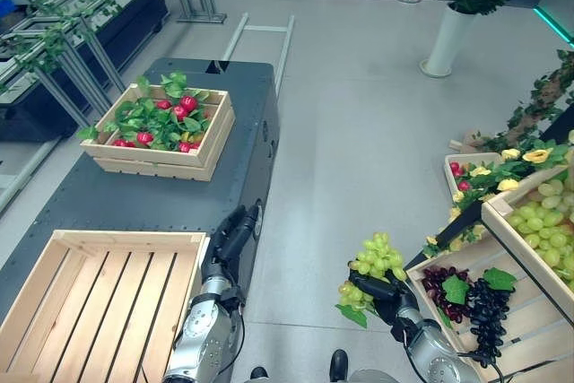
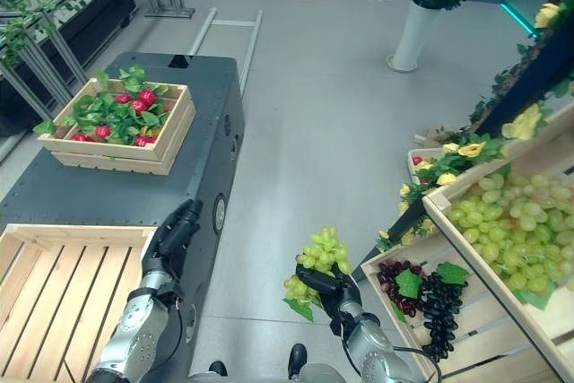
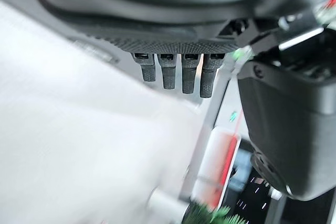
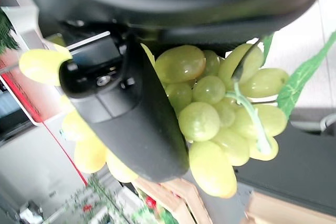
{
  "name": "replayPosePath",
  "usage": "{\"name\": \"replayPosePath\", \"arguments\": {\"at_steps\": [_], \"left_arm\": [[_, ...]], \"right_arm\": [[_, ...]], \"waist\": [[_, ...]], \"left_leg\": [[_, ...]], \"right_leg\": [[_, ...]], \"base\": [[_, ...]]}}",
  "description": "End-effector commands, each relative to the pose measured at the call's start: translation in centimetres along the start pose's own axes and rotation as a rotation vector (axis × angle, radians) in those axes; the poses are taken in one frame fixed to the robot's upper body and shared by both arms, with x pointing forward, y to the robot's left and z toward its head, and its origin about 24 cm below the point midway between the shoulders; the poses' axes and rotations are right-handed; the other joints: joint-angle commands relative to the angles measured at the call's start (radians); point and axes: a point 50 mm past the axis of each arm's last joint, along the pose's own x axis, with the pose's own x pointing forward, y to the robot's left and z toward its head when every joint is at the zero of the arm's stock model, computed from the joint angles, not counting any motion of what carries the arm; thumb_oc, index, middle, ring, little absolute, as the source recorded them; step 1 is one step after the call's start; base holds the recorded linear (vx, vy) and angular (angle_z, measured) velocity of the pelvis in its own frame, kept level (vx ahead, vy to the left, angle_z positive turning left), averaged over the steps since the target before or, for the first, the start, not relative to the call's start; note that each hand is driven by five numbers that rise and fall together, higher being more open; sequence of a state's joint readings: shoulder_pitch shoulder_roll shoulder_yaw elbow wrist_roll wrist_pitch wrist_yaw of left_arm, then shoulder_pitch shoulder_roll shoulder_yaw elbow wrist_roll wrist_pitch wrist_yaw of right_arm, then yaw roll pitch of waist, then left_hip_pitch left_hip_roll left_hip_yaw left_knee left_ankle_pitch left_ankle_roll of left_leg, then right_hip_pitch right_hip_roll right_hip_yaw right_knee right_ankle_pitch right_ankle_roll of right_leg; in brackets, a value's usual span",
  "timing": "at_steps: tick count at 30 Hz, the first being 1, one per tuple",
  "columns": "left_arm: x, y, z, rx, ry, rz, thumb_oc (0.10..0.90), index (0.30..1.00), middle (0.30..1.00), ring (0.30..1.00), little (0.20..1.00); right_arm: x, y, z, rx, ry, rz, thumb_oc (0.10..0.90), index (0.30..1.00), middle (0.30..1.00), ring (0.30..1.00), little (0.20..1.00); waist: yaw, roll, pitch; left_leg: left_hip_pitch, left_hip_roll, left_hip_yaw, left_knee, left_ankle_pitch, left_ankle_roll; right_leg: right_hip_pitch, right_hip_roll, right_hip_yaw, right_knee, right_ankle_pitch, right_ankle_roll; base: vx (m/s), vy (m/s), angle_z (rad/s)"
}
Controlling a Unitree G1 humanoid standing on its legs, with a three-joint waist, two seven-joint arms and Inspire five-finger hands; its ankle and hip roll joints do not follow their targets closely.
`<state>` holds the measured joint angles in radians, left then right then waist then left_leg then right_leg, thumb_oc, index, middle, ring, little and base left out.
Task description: Pick up the fruits from the basket on one side to the basket on the other side
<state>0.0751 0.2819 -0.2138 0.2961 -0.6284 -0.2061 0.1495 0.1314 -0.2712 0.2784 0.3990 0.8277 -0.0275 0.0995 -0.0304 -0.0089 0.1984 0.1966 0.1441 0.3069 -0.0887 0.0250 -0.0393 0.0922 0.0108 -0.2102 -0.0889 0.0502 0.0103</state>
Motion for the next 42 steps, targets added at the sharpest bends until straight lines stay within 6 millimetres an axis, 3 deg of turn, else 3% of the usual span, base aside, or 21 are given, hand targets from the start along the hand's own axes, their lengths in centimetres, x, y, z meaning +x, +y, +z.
{"name": "replayPosePath", "arguments": {"at_steps": [1,5,7,9,10,11,12,13,14,15,19,23,25,33,35,36,38,40,42], "left_arm": [[1.3,-0.7,2.8,0.05,-0.136,-0.069,0.8,0.9,0.9,0.9,0.9],[1.2,-0.6,1.8,0.063,-0.093,-0.062,0.8,0.9,0.9,0.9,0.9],[1.2,-0.6,1.3,0.061,-0.07,-0.056,0.8,0.9,0.9,0.9,0.9],[0.9,-0.3,0.9,0.047,-0.056,-0.05,0.8,0.9,0.9,0.9,0.9],[0.8,-0.1,0.7,0.037,-0.048,-0.05,0.8,0.9,0.9,0.9,0.9],[0.7,-0.1,0.5,0.033,-0.043,-0.051,0.8,0.9,0.9,0.9,0.9],[0.5,0.0,0.3,0.025,-0.04,-0.045,0.8,0.9,0.9,0.9,0.9],[0.5,0.0,0.3,0.025,-0.04,-0.045,0.8,0.9,0.9,0.9,0.9],[0.0,0.1,0.1,0.009,-0.052,-0.036,0.8,0.9,0.9,0.9,0.9],[0.0,0.0,0.6,0.002,-0.075,-0.037,0.8,0.9,0.9,0.9,0.9],[0.8,-0.1,1.3,0.012,-0.088,-0.031,0.8,0.9,0.9,0.9,0.9],[0.8,0.5,1.5,0.037,-0.097,-0.008,0.8,0.9,0.9,0.9,0.9],[0.8,0.8,1.4,0.04,-0.091,0.015,0.8,0.9,0.9,0.9,0.9],[0.2,1.1,0.4,0.087,-0.026,-0.013,0.8,0.9,0.9,0.9,0.9],[0.2,1.5,0.6,0.119,-0.023,-0.004,0.8,0.9,0.9,0.9,0.9],[0.0,2.1,0.9,0.129,-0.034,0.023,0.8,0.9,0.9,0.9,0.9],[0.0,3.1,1.5,0.129,-0.054,0.083,0.8,0.9,0.9,0.9,0.9],[0.2,3.9,2.2,0.101,-0.066,0.126,0.8,0.9,0.9,0.9,0.9],[0.6,4.4,2.6,0.063,-0.076,0.166,0.8,0.9,0.9,0.9,0.9]], "right_arm": [[1.2,3.2,2.2,0.019,-0.147,0.129,0.4,0.3,0.3,0.3,0.3],[1.1,2.5,2.0,0.027,-0.131,0.085,0.4,0.3,0.3,0.3,0.3],[1.0,2.0,2.0,0.028,-0.126,0.05,0.4,0.3,0.3,0.3,0.3],[0.6,1.2,1.9,0.01,-0.116,0.03,0.4,0.3,0.3,0.3,0.3],[0.5,0.8,1.9,-0.001,-0.113,0.027,0.4,0.3,0.3,0.3,0.3],[0.5,0.7,1.9,-0.006,-0.111,0.026,0.4,0.3,0.3,0.3,0.3],[0.5,0.6,1.9,-0.017,-0.108,0.034,0.4,0.3,0.3,0.3,0.3],[0.5,0.6,1.9,-0.017,-0.108,0.034,0.4,0.3,0.3,0.3,0.3],[0.7,1.0,2.3,-0.049,-0.11,0.081,0.4,0.3,0.3,0.3,0.3],[1.1,1.6,3.0,-0.076,-0.128,0.12,0.4,0.3,0.3,0.3,0.3],[1.4,2.2,4.1,-0.104,-0.172,0.134,0.4,0.3,0.3,0.3,0.3],[0.6,2.2,3.9,-0.128,-0.196,0.168,0.4,0.3,0.3,0.3,0.3],[0.3,2.2,4.1,-0.147,-0.209,0.162,0.4,0.3,0.3,0.3,0.3],[-1.9,2.1,4.9,-0.287,-0.235,0.248,0.4,0.3,0.3,0.3,0.3],[-2.2,2.7,5.7,-0.352,-0.244,0.315,0.4,0.3,0.3,0.3,0.3],[-2.3,3.1,6.1,-0.381,-0.25,0.359,0.4,0.3,0.3,0.3,0.3],[-2.1,4.0,7.1,-0.425,-0.267,0.416,0.4,0.3,0.3,0.3,0.3],[-1.9,4.7,7.9,-0.455,-0.291,0.445,0.4,0.3,0.3,0.3,0.3],[-1.6,5.2,8.3,-0.498,-0.307,0.455,0.4,0.3,0.3,0.3,0.3]], "waist": [[-0.019,-0.012,-0.068],[-0.041,-0.01,-0.064],[-0.055,-0.026,-0.048],[-0.049,-0.043,-0.02],[-0.044,-0.047,-0.009],[-0.041,-0.049,-0.005],[-0.03,-0.05,-0.003],[-0.03,-0.05,-0.003],[-0.004,-0.034,0.001],[0.013,-0.026,0.003],[0.015,-0.017,-0.006],[0.002,-0.007,-0.033],[-0.006,-0.008,-0.044],[-0.042,-0.033,-0.038],[-0.041,-0.043,-0.031],[-0.029,-0.045,-0.024],[-0.012,-0.037,-0.009],[-0.001,-0.033,-0.005],[0.011,-0.033,-0.011]], "left_leg": [[-0.052,-0.111,-0.003,0.001,-0.067,0.045],[-0.043,-0.099,0.02,0.006,-0.061,0.034],[-0.094,-0.077,0.032,0.152,-0.097,0.025],[-0.197,-0.034,-0.007,0.384,-0.05,-0.01],[-0.217,-0.037,-0.031,0.419,-0.054,-0.007],[-0.219,-0.044,-0.047,0.424,-0.062,-0.002],[-0.227,-0.081,-0.098,0.394,-0.064,0.021],[-0.227,-0.081,-0.098,0.394,-0.064,0.021],[-0.225,-0.15,-0.244,0.268,-0.056,0.035],[-0.219,-0.173,-0.317,0.172,-0.039,0.042],[-0.192,-0.194,-0.351,0.121,-0.049,0.061],[-0.121,-0.191,-0.346,0.006,-0.028,0.072],[-0.117,-0.196,-0.353,0.001,-0.037,0.08],[-0.113,-0.189,-0.262,0.001,-0.075,0.115],[-0.11,-0.184,-0.223,0.001,-0.082,0.118],[-0.102,-0.173,-0.174,0.001,-0.087,0.115],[-0.084,-0.154,-0.118,0.001,-0.097,0.109],[-0.081,-0.146,-0.093,0.001,-0.092,0.112],[-0.08,-0.142,-0.08,0.001,-0.089,0.111]], "right_leg": [[0.072,-0.081,-0.038,0.008,-0.066,0.043],[0.061,-0.06,-0.016,0.019,-0.076,0.028],[0.053,-0.051,0.016,0.035,-0.079,0.004],[0.062,-0.041,0.044,0.029,-0.062,-0.024],[0.066,-0.043,0.057,0.028,-0.056,-0.025],[0.066,-0.045,0.065,0.028,-0.054,-0.025],[0.052,-0.051,0.086,0.034,-0.047,-0.023],[0.052,-0.051,0.086,0.034,-0.047,-0.023],[0.035,-0.04,0.149,0.049,-0.05,-0.012],[0.021,-0.03,0.184,0.048,-0.05,-0.007],[-0.001,-0.031,0.193,0.059,-0.055,0.003],[0.002,-0.03,0.174,0.054,-0.058,0.017],[-0.007,-0.03,0.179,0.057,-0.057,0.025],[-0.061,-0.057,0.217,0.079,-0.023,0.076],[-0.086,-0.074,0.171,0.108,0.005,0.103],[-0.102,-0.097,0.089,0.165,0.018,0.117],[-0.111,-0.132,0.009,0.266,0.01,0.125],[-0.113,-0.147,-0.016,0.353,-0.011,0.115],[-0.088,-0.157,-0.042,0.351,-0.02,0.104]], "base": [[-0.03,-0.126,-0.21],[-0.02,-0.137,-0.24],[-0.04,-0.238,-0.15],[-0.04,-0.214,-0.35],[-0.01,-0.087,-0.56],[-0.01,0.021,-0.7],[-0.01,0.037,-0.52],[0.0,0.136,-0.57],[-0.01,0.151,-0.57],[-0.03,0.206,-1.01],[0.03,0.146,-1.11],[0.12,0.127,-0.51],[0.08,0.158,-0.17],[0.03,0.155,-0.13],[-0.06,0.082,-0.19],[-0.09,0.053,-0.25],[-0.07,0.069,-1.02],[-0.11,0.003,-1.34],[-0.09,-0.101,-0.97]]}}
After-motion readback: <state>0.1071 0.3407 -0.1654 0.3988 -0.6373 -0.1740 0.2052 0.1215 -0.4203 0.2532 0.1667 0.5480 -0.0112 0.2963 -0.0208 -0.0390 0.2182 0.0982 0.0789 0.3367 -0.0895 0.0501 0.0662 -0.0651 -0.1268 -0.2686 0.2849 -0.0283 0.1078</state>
